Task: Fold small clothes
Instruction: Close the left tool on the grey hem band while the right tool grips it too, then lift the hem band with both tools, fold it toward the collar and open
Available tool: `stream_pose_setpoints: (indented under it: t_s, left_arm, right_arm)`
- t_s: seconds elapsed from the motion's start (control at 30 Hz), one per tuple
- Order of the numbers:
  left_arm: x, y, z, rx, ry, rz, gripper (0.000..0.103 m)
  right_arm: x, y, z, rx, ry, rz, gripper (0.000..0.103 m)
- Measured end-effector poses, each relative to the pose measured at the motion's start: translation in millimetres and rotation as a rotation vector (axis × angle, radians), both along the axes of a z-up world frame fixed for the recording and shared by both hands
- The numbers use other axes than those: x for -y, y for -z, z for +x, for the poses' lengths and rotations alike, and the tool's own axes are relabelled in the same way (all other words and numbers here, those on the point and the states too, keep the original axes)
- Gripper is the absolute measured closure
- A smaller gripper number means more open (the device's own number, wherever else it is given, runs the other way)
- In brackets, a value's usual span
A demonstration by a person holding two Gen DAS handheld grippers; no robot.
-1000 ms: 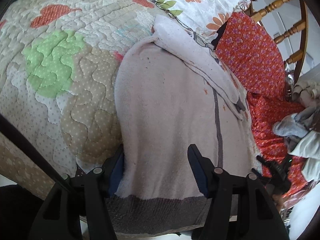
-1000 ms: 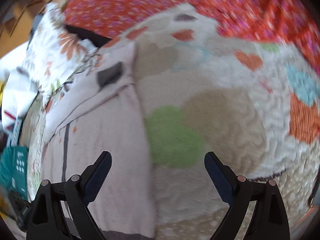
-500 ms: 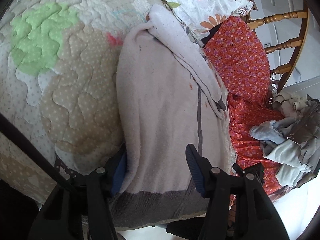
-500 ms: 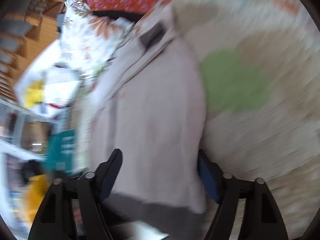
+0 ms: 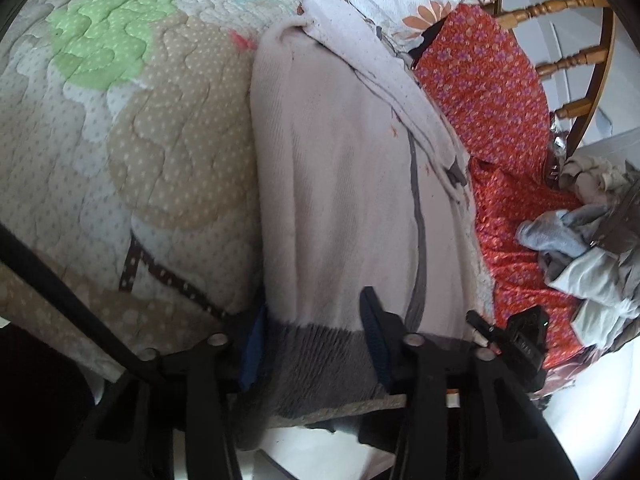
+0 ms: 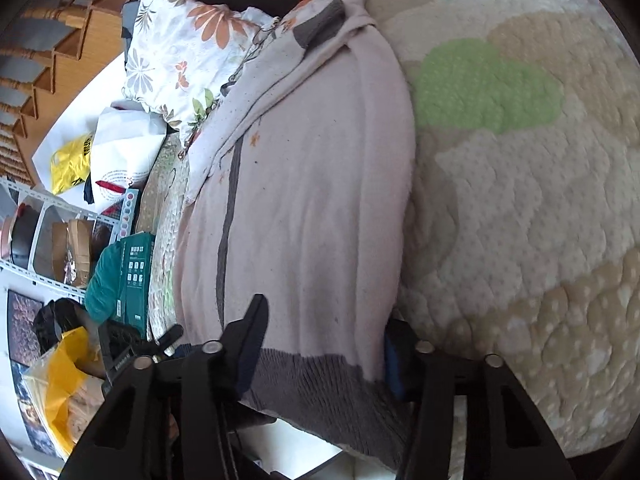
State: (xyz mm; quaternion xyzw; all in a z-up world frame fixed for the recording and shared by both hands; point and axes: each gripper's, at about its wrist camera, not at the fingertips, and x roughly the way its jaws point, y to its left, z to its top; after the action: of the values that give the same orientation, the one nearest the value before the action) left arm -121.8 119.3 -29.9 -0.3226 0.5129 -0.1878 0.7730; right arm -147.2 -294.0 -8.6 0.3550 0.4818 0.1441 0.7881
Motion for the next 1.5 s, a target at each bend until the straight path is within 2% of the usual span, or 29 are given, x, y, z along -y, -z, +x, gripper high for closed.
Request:
stream_pose_setpoints:
  t_s: [0.13,0.27,0.4,0.43,0.47,0.5,0.53,0.57,0.6,0.7,0.77,0.9,1.07,1.17,1.33,1.5]
  left_arm:
    - [5.9,1.7,-8.6,0.006,0.03,0.034,0.068]
    - [6.1,4.4,-10.6,0.004,0.02,0.002,0.054]
    - [8.0,4.2,-11.1,0.007,0.012,0.0,0.052]
    - [9.5,3.2,-11.0,0.011,0.016,0.01,0.054]
    - [11.0,1.9,-11.1,0.013,0.021,0.031,0.061]
    - [12.1,0.4,-11.3,0.016,0.023,0.064,0.07]
    - [13.8,-0.2,-9.3,0.014,0.026,0.076,0.095]
    - [12.5,-0.7,-6.9,0.008,0.028,0.072,0.094]
    - [10.2,-2.8,-4.8,0.008,0.016,0.068,0.094]
    - [-0.7,-21.7,-1.8,0.061,-0.029,0.108,0.094]
    - [-7.7,-34.8,-4.1,0.095,-0.05,0.105,0.095]
    - [-14.5,-50.0,-21.3,0.124,-0.049,0.071,0.095]
    - [-17.9,-49.2,-57.8,0.096,-0.027,-0.048,0.095]
    - [-16.6,-45.3,-68.9,0.081,-0.026,-0.036,0.095]
    - [-25.6,-40.7,-54.1,0.05,-0.056,-0.031,0.095]
    - [-35.4,-63.2,-12.4,0.111,-0.094,-0.023,0.095]
  right_arm:
    - [-2.4,-0.7,-5.6,-0.001,0.006,-0.013,0.052]
    - [-6.6,0.6,-16.0,0.002,0.011,-0.021,0.052]
    - [-12.0,4.5,-28.1,0.004,0.018,-0.018,0.052]
    - [-13.1,4.5,-31.3,0.008,0.023,-0.024,0.052]
    - [-13.4,4.0,-33.4,0.014,0.03,-0.034,0.053]
    - [-15.0,3.2,-36.0,0.018,0.043,-0.055,0.06]
    - [-17.8,2.0,-37.1,0.018,0.055,-0.091,0.071]
    - [-19.2,1.5,-38.3,0.016,0.064,-0.123,0.076]
    - [-20.2,1.5,-38.4,0.009,0.076,-0.149,0.088]
    - [-13.6,-0.7,-33.2,-0.005,0.093,-0.154,0.095]
    - [-7.1,-8.4,-32.0,0.013,0.108,-0.161,0.096]
    - [-0.8,-24.5,-41.2,0.061,0.107,-0.106,0.097]
    - [-1.9,-27.5,-68.4,0.053,0.06,-0.063,0.097]
    - [-9.9,-26.4,-82.6,0.04,0.032,-0.06,0.097]
    - [-12.7,-26.1,-79.2,0.025,0.004,-0.117,0.097]
    - [-10.9,-59.5,-50.7,0.08,-0.027,-0.179,0.097]
